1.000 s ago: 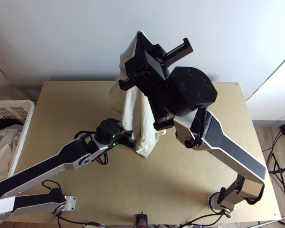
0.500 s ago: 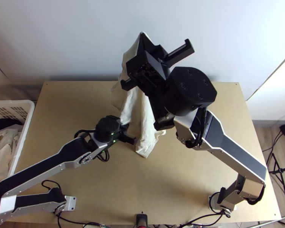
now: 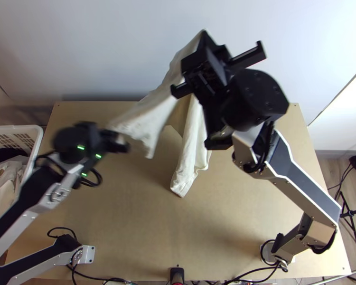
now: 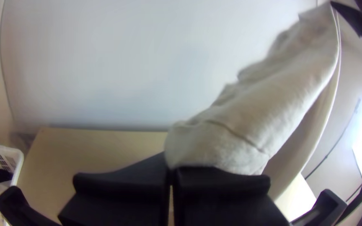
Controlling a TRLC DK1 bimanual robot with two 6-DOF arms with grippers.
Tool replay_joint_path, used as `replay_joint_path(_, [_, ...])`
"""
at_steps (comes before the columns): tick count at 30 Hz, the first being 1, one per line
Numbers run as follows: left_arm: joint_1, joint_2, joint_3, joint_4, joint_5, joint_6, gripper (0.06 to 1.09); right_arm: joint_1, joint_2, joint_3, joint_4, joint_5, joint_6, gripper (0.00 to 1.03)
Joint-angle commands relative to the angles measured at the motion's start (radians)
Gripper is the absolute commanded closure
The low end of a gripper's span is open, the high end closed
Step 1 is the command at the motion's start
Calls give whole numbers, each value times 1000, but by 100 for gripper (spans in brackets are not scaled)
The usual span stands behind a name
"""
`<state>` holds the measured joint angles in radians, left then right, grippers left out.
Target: Fold the t-shirt
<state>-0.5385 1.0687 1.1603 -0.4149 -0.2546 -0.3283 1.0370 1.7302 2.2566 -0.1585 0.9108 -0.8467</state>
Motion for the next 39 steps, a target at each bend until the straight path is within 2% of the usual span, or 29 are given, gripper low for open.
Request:
replay_joint_path(1, [199, -56, 150, -35, 2, 5, 105, -34, -27, 3, 2, 22, -6, 100])
replay_joint_path(12, [456, 59, 581, -21, 2, 6, 105, -32, -64, 15, 28, 19, -34, 100])
replay_joint_path(21, [489, 106, 828, -24, -2, 40, 105, 47, -81, 1, 16, 19, -78, 100])
replay_joint_path(28, [508, 93, 848, -48, -2, 67, 105, 121, -84, -49, -171, 20, -69, 100])
replay_joint_path(32, [499, 66, 719, -81, 8, 67, 105, 124, -84, -131, -335, 20, 46, 100])
replay_joint_path(36, [446, 28, 530, -39, 9, 64, 105, 113, -112, -241, -354, 17, 144, 100])
replay_joint_path(39, [399, 19, 392, 11, 6, 64, 105, 89, -139, -339, -398, -13, 278, 100])
